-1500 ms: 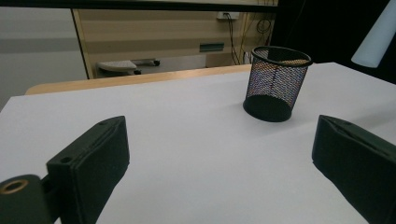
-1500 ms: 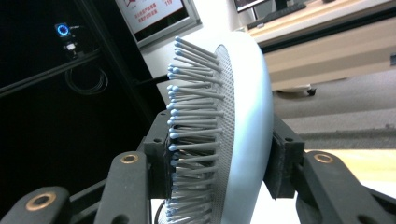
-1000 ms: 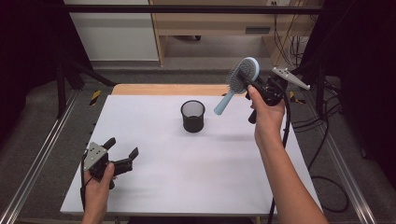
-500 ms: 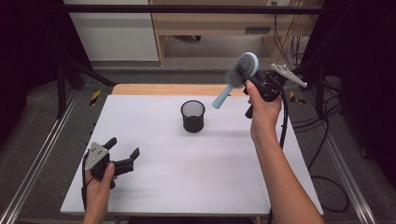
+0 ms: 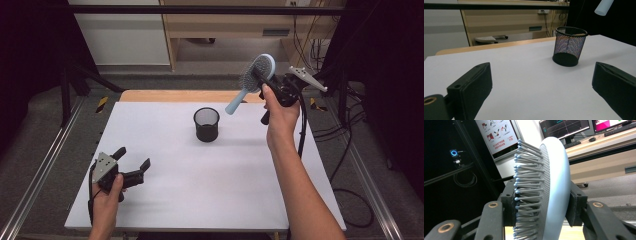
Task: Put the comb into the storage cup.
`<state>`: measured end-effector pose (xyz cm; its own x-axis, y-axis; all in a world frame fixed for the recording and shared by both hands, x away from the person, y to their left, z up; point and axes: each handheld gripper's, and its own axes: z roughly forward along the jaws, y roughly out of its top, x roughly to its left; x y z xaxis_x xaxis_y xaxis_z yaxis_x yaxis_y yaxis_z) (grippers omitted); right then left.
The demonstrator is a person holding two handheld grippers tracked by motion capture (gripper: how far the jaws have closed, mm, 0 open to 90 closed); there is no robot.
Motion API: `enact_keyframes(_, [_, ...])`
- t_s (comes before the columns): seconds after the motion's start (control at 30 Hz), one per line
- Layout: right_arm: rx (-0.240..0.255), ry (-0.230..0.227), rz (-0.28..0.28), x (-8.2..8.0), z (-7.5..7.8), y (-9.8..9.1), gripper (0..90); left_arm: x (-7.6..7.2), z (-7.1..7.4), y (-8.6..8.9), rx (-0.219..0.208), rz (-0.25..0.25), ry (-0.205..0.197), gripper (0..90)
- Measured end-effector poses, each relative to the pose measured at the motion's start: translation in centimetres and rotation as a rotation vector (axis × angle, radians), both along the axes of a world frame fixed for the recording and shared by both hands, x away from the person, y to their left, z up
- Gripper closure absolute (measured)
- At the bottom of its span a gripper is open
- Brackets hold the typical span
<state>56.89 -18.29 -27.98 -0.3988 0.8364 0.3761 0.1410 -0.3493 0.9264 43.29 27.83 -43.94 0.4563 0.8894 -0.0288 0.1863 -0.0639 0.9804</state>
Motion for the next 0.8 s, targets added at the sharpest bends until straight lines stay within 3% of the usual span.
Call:
enact_keyframes(0.5, [0.007, -0.013, 0.031, 0.6, -0.1, 1.8, 52.7, 0.0, 0.0, 0.2, -0.006, -0.003, 0.000, 2.9])
enact_keyframes(0.8, [0.001, -0.003, 0.057, 1.1, -0.9, 3.5, 52.6, 0.0, 0.0, 0.2, -0.008, -0.003, -0.004, 2.9])
